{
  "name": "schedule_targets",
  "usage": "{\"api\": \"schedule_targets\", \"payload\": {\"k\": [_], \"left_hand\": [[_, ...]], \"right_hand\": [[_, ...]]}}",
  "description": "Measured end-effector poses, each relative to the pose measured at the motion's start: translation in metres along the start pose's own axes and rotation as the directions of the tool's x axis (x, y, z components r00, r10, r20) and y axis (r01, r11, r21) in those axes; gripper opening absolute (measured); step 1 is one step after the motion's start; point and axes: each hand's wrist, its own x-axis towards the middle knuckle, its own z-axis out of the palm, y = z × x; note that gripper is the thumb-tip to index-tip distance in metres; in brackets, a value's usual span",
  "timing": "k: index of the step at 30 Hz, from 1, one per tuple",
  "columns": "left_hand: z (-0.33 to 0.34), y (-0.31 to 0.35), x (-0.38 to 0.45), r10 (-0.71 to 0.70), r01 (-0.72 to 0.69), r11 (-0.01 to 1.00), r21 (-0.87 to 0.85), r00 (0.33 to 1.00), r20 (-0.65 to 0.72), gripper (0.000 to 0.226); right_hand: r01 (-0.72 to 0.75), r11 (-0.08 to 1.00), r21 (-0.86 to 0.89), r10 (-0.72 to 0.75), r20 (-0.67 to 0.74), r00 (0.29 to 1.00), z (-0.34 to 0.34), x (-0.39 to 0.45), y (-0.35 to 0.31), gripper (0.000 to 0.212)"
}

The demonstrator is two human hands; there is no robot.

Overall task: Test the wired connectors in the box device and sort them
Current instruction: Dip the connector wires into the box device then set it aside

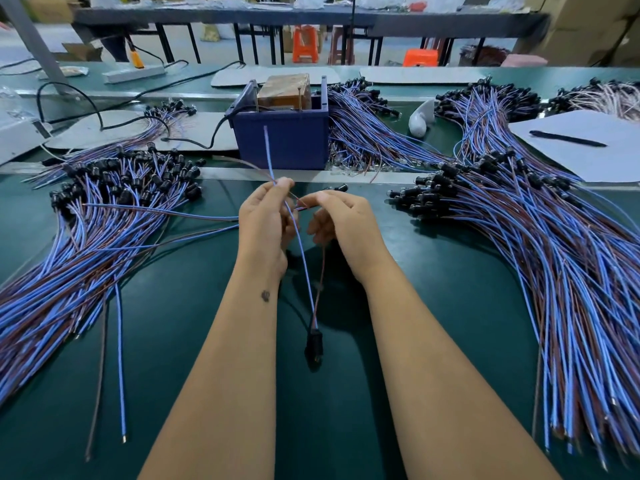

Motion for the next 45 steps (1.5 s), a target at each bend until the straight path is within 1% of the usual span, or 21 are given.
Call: {"api": "schedule_targets", "payload": {"k": [2, 4, 5, 7, 9, 11, 13, 15, 17, 21, 23, 25, 27, 30, 33, 35, 36, 37, 39, 42, 45], "left_hand": [[-0.003, 0.006, 0.000, -0.055, 0.056, 0.976, -0.209, 0.998, 0.010, 0.019], [-0.005, 0.009, 0.000, -0.065, 0.074, 0.937, -0.341, 0.997, 0.036, 0.020], [-0.006, 0.009, 0.000, -0.061, 0.068, 0.932, -0.356, 0.998, 0.032, 0.020], [-0.006, 0.007, 0.002, -0.065, 0.054, 0.948, -0.314, 0.998, -0.023, 0.021], [-0.004, 0.001, 0.002, -0.063, 0.043, 0.978, -0.204, 0.994, -0.092, 0.021], [-0.002, -0.004, 0.001, -0.018, 0.010, 0.998, -0.068, 0.993, -0.117, 0.019], [0.002, -0.007, -0.001, 0.044, -0.039, 0.997, 0.062, 0.995, -0.090, 0.017], [0.004, -0.008, -0.005, 0.094, -0.091, 0.983, 0.158, 0.996, -0.011, 0.016], [0.008, -0.009, -0.010, 0.125, -0.143, 0.963, 0.230, 0.988, 0.092, 0.015], [0.028, -0.016, -0.025, 0.136, -0.241, 0.896, 0.373, 0.948, 0.287, 0.013], [0.042, -0.024, -0.039, 0.134, -0.304, 0.864, 0.401, 0.907, 0.400, 0.016], [0.056, -0.034, -0.055, 0.179, -0.397, 0.845, 0.358, 0.841, 0.511, 0.018], [0.069, -0.045, -0.068, 0.259, -0.512, 0.789, 0.340, 0.778, 0.572, 0.015], [0.083, -0.051, -0.082, 0.327, -0.670, 0.650, 0.359, 0.673, 0.664, 0.014], [0.087, -0.054, -0.092, 0.294, -0.777, 0.534, 0.334, 0.540, 0.789, 0.019], [0.088, -0.054, -0.098, 0.217, -0.818, 0.456, 0.352, 0.485, 0.847, 0.025], [0.088, -0.054, -0.100, 0.168, -0.826, 0.419, 0.377, 0.478, 0.862, 0.031], [0.089, -0.053, -0.101, 0.119, -0.822, 0.391, 0.414, 0.491, 0.863, 0.040], [0.088, -0.050, -0.100, 0.046, -0.779, 0.400, 0.483, 0.544, 0.838, 0.053], [0.085, -0.048, -0.098, 0.032, -0.729, 0.455, 0.511, 0.587, 0.809, 0.050], [0.085, -0.047, -0.099, 0.073, -0.698, 0.487, 0.526, 0.632, 0.771, 0.043]], "right_hand": [[0.026, 0.999, -0.019, -0.026, 0.006, 1.000, 0.000, 0.001, 0.002, 0.016], [0.073, 0.993, -0.089, -0.068, 0.067, 0.995, 0.003, 0.000, 0.003, 0.032], [0.093, 0.991, -0.095, -0.084, 0.099, 0.992, 0.004, 0.000, 0.003, 0.043], [0.111, 0.994, 0.011, -0.112, 0.118, 0.987, 0.002, -0.001, 0.001, 0.047], [0.106, 0.982, 0.155, -0.118, 0.066, 0.991, -0.001, -0.002, -0.002, 0.031], [0.089, 0.986, 0.140, -0.084, -0.039, 0.996, -0.004, -0.001, -0.003, 0.020], [0.057, 0.998, 0.033, -0.052, -0.151, 0.987, -0.007, 0.001, -0.002, 0.023], [0.030, 1.000, -0.009, -0.031, -0.248, 0.968, -0.012, 0.003, 0.001, 0.028], [0.002, 1.000, 0.008, 0.000, -0.324, 0.946, -0.019, 0.007, 0.000, 0.030], [-0.001, 1.000, 0.020, 0.009, -0.423, 0.906, -0.041, 0.011, -0.009, 0.034], [-0.034, 0.995, -0.089, -0.011, -0.465, 0.885, -0.059, 0.012, -0.012, 0.033], [-0.090, 0.969, -0.232, -0.030, -0.467, 0.884, -0.079, 0.012, -0.014, 0.029], [-0.134, 0.915, -0.381, -0.057, -0.450, 0.891, -0.100, 0.008, -0.017, 0.025], [-0.167, 0.772, -0.614, -0.125, -0.404, 0.906, -0.134, -0.002, -0.028, 0.024], [-0.181, 0.658, -0.731, -0.140, -0.356, 0.924, -0.164, -0.012, -0.039, 0.026], [-0.217, 0.571, -0.792, -0.114, -0.338, 0.934, -0.178, -0.016, -0.045, 0.028], [-0.234, 0.536, -0.811, -0.101, -0.337, 0.936, -0.183, -0.017, -0.047, 0.030], [-0.247, 0.511, -0.823, -0.098, -0.341, 0.935, -0.188, -0.017, -0.048, 0.030], [-0.270, 0.460, -0.846, -0.107, -0.355, 0.929, -0.194, -0.018, -0.049, 0.028], [-0.353, 0.352, -0.867, -0.095, -0.409, 0.908, -0.199, -0.017, -0.050, 0.031], [-0.472, 0.229, -0.851, -0.114, -0.505, 0.855, -0.189, -0.014, -0.049, 0.048]]}}
